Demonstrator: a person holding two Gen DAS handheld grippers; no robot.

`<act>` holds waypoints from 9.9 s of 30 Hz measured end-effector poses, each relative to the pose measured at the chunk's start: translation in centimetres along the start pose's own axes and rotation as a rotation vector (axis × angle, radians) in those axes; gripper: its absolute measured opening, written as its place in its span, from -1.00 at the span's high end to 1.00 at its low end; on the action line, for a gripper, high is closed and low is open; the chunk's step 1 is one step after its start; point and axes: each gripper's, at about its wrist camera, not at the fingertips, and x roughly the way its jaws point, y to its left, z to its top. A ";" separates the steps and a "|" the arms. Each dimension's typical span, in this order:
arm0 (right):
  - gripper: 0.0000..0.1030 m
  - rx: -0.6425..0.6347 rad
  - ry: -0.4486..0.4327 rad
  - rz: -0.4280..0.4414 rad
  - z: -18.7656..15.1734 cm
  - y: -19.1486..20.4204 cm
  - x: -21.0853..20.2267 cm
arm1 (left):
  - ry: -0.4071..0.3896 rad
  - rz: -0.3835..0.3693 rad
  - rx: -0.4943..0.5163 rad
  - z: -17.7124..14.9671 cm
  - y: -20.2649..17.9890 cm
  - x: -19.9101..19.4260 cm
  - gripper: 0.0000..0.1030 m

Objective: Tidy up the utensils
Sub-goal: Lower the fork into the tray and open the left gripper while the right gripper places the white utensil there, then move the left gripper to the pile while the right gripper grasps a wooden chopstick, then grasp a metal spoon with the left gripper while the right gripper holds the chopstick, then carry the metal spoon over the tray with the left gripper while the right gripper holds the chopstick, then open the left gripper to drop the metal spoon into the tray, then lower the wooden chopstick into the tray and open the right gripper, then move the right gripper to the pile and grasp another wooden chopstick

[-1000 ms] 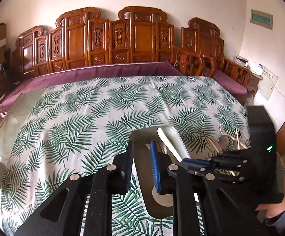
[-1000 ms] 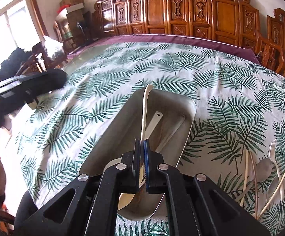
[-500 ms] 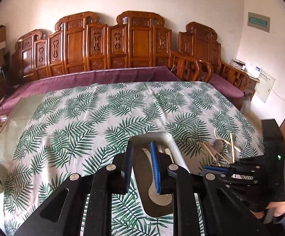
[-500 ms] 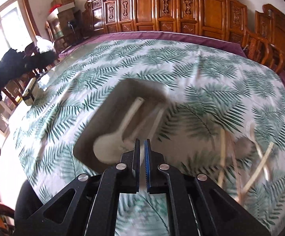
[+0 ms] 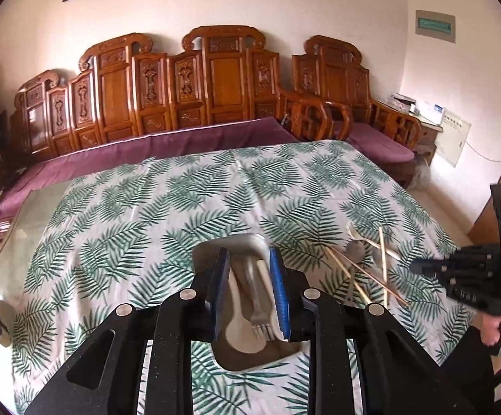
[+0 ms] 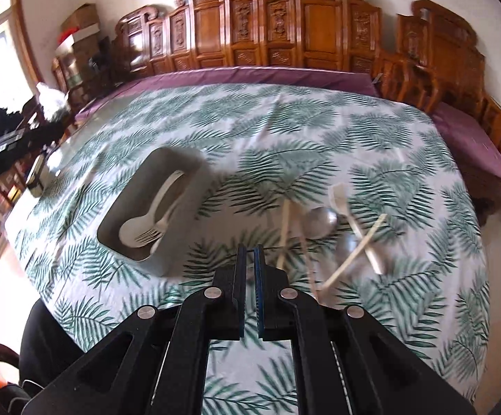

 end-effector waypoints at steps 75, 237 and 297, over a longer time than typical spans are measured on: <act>0.88 0.130 0.099 0.007 -4.8 -12.4 6.3 | 0.398 -0.189 0.211 -2.7 -17.3 22.2 0.50; 0.86 -0.060 0.039 0.152 4.5 9.0 9.2 | 0.145 0.074 -0.154 -4.3 5.5 3.2 0.23; 0.63 0.227 0.207 -0.102 -3.0 -10.1 12.9 | 0.268 -0.053 0.047 -7.3 -11.3 10.1 -0.77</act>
